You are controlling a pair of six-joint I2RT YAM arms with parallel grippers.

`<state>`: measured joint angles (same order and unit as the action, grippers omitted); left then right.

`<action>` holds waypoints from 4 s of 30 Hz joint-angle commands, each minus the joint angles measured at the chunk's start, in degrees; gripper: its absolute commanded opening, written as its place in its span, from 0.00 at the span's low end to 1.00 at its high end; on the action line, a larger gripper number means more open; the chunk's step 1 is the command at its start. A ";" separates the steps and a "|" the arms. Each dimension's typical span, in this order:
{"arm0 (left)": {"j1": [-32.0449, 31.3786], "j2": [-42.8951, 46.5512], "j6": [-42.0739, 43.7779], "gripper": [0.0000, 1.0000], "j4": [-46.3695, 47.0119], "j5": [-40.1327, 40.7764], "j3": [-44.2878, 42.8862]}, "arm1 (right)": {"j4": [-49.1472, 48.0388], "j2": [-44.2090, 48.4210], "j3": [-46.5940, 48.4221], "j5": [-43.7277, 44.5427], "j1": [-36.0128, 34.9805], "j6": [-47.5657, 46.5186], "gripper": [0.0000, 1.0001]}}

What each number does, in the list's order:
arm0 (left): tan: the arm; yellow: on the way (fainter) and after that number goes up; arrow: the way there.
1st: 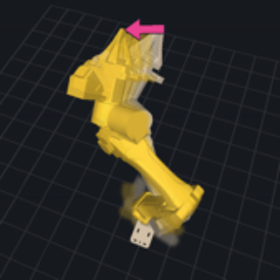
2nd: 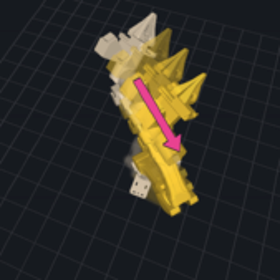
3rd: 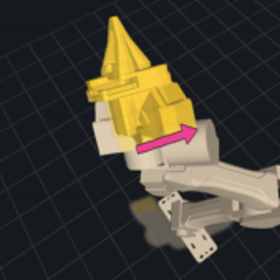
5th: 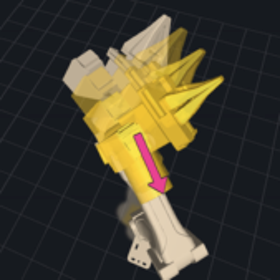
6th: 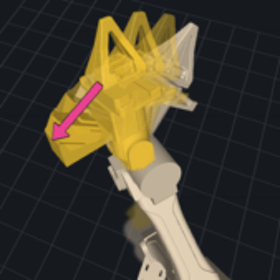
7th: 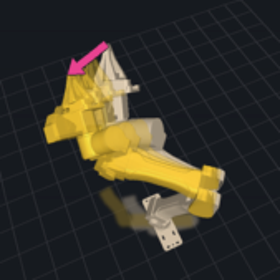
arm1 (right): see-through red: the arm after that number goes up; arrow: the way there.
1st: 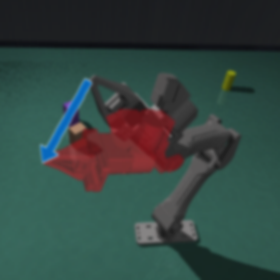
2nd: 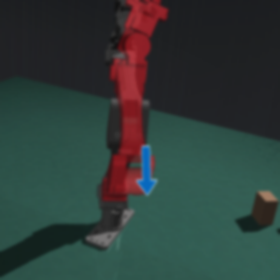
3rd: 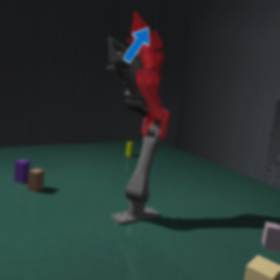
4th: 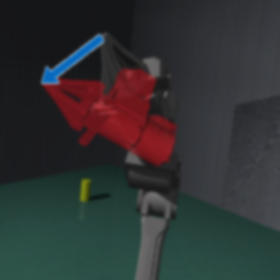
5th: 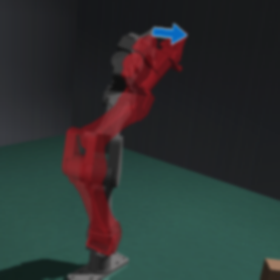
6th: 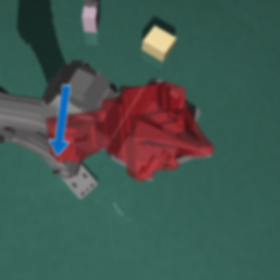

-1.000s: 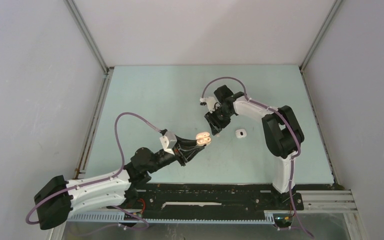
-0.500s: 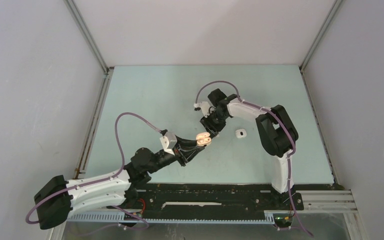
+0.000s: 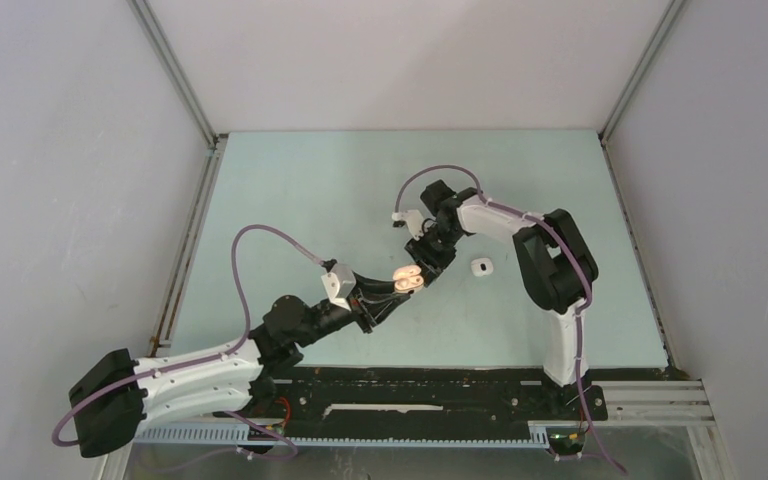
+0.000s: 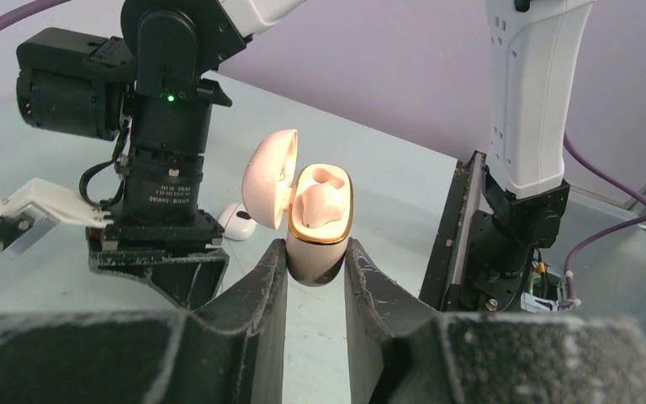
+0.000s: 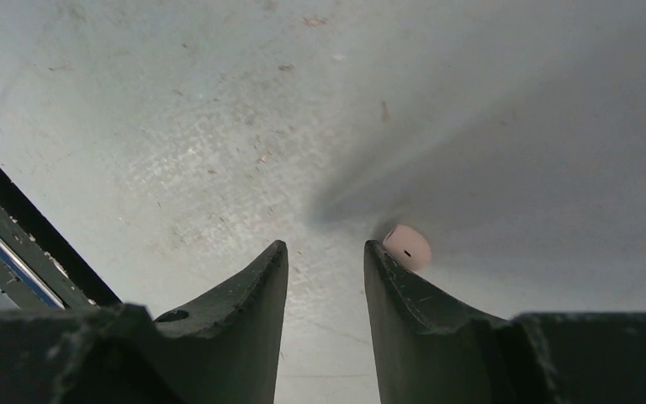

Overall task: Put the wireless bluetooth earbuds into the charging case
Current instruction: Pick up the earbud from the center of the board, then place the earbud in the charging case.

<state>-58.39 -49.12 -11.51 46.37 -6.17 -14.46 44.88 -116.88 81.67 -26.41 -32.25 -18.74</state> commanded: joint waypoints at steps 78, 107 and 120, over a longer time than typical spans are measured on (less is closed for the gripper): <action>-0.58 -3.26 0.79 0.00 3.49 -0.26 -0.85 | 0.50 5.65 1.51 8.69 0.61 -12.07 0.06; 0.11 -27.33 -10.62 0.00 36.18 11.05 -0.91 | -16.67 51.15 -12.46 -19.91 2.94 -5.07 0.00; 0.07 -28.85 -15.86 0.00 40.29 11.56 -1.74 | -15.75 50.53 -12.40 -12.74 -4.79 -9.37 0.00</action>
<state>-58.48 -77.23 -25.12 82.61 4.93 -13.76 30.87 -66.46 69.12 -42.59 -35.05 -25.67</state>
